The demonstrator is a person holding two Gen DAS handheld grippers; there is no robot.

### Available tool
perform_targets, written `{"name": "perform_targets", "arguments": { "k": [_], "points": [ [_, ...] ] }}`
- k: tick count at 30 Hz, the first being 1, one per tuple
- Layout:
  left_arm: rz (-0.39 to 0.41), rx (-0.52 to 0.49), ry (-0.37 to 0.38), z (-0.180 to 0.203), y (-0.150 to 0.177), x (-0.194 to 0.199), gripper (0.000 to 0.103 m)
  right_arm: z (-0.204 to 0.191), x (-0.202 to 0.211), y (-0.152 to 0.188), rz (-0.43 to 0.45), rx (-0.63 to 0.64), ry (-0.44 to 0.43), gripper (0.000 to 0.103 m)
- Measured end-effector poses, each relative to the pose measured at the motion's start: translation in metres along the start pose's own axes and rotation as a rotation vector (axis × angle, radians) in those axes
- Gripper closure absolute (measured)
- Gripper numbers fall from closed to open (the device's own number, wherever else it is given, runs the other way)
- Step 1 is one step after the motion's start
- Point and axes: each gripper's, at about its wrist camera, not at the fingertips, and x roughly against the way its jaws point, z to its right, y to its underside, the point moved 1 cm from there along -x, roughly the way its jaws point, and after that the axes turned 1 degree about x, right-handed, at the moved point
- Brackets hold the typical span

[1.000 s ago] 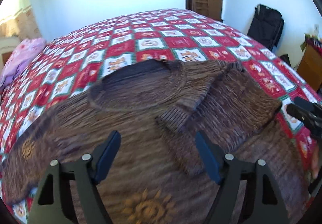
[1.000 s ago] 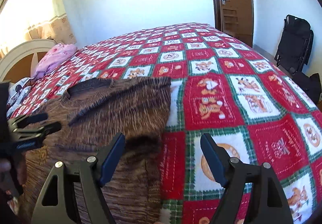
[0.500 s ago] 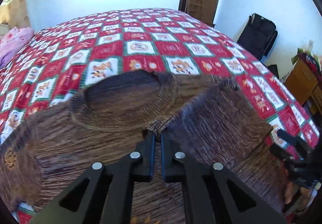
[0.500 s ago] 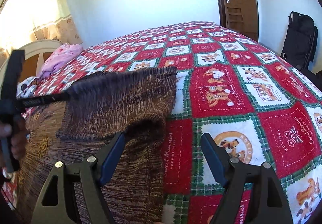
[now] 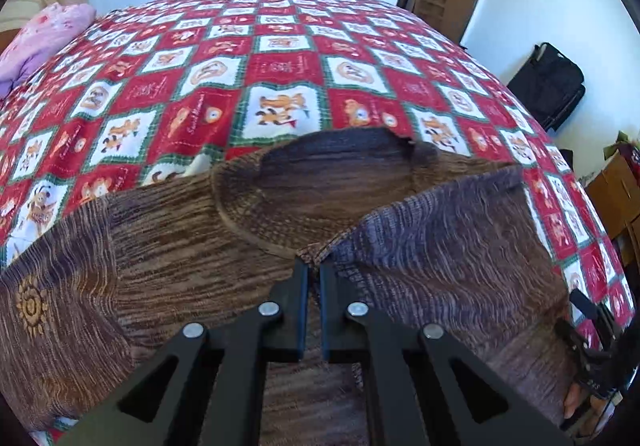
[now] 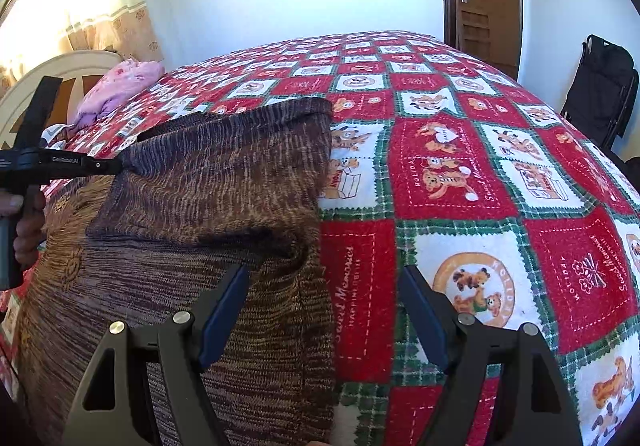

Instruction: Fold small clothes

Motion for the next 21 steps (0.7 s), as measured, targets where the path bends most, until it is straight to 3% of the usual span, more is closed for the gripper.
{"name": "perform_targets", "arguments": {
  "k": [4, 6, 8, 10, 11, 12, 14, 18, 21],
  "points": [
    [0.05, -0.036, -0.001, 0.004, 0.0, 0.007, 0.095, 0.001, -0.002, 0.001, -0.013, -0.007, -0.007, 0.025],
    [0.041, -0.096, -0.058, 0.014, 0.002, 0.008, 0.092, 0.0, -0.001, 0.001, -0.007, -0.007, -0.009, 0.025],
    [0.046, -0.126, -0.067, 0.019, 0.004, 0.013, 0.088, 0.001, 0.004, 0.0, 0.022, -0.012, -0.015, 0.025],
    [0.073, -0.149, -0.094, 0.026, 0.011, 0.024, 0.067, 0.004, 0.013, -0.002, 0.055, -0.025, -0.046, 0.025],
    [0.092, -0.162, -0.112, 0.029, 0.015, 0.029, 0.042, 0.006, 0.017, -0.008, 0.046, -0.042, -0.084, 0.025],
    [0.129, -0.184, -0.143, 0.034, 0.022, 0.035, 0.024, 0.006, 0.017, -0.015, 0.024, -0.051, -0.115, 0.025],
    [0.168, -0.237, -0.198, 0.043, 0.032, 0.036, 0.021, 0.007, 0.017, -0.034, -0.009, -0.072, -0.203, 0.025],
    [0.095, -0.295, -0.243, 0.05, 0.043, 0.01, 0.021, 0.013, -0.012, -0.086, -0.097, -0.175, -0.374, 0.025],
    [0.068, -0.27, -0.254, 0.043, 0.048, -0.003, 0.02, 0.016, -0.056, -0.111, -0.16, -0.222, -0.379, 0.025]
  ]
}}
